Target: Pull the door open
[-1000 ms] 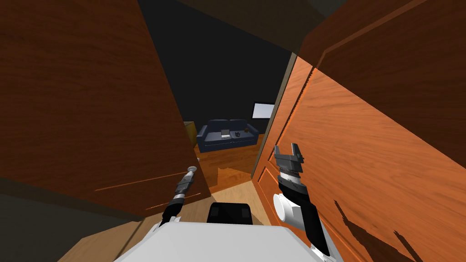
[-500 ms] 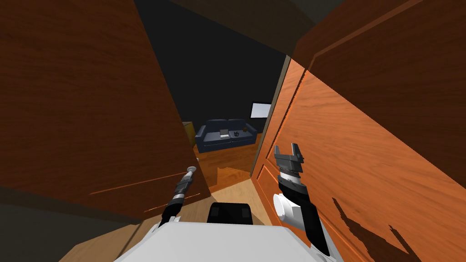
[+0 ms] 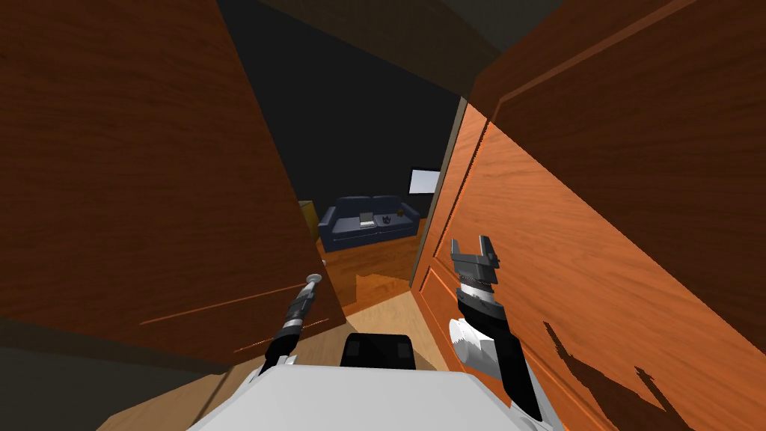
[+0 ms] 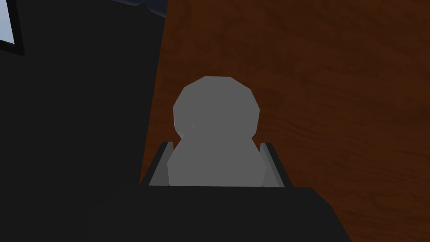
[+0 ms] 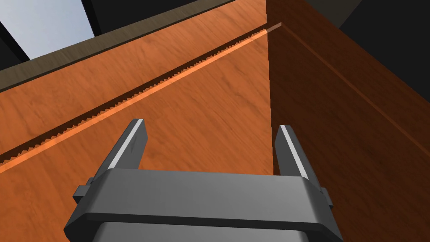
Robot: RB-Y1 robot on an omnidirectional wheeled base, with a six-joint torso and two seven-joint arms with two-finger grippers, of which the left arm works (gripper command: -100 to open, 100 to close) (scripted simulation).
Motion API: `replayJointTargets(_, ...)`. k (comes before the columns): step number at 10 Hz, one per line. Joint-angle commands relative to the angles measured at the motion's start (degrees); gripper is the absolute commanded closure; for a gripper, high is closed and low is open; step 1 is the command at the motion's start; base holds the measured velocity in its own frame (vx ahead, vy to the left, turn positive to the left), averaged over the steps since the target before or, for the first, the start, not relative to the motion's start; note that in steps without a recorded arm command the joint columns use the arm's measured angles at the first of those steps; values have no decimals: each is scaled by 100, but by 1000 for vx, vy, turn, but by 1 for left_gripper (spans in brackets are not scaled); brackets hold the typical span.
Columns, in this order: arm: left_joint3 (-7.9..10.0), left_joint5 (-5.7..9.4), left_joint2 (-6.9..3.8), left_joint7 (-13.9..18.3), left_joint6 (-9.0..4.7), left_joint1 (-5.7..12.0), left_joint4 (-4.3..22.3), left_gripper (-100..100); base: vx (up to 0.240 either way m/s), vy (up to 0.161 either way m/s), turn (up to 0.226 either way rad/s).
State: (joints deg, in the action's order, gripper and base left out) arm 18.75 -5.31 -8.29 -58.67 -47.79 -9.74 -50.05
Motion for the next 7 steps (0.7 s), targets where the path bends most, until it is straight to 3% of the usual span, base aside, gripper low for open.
replayJointTargets(1,-27,102,-11,286,-9,-8,1,100,-50,15,-85)
replayJointTargets(5,-65,244,-32,722,-13,-14,1,100,-36,9,-47)
replayJointTargets(7,-106,394,-55,1077,-18,-21,0,100,-45,13,-72)
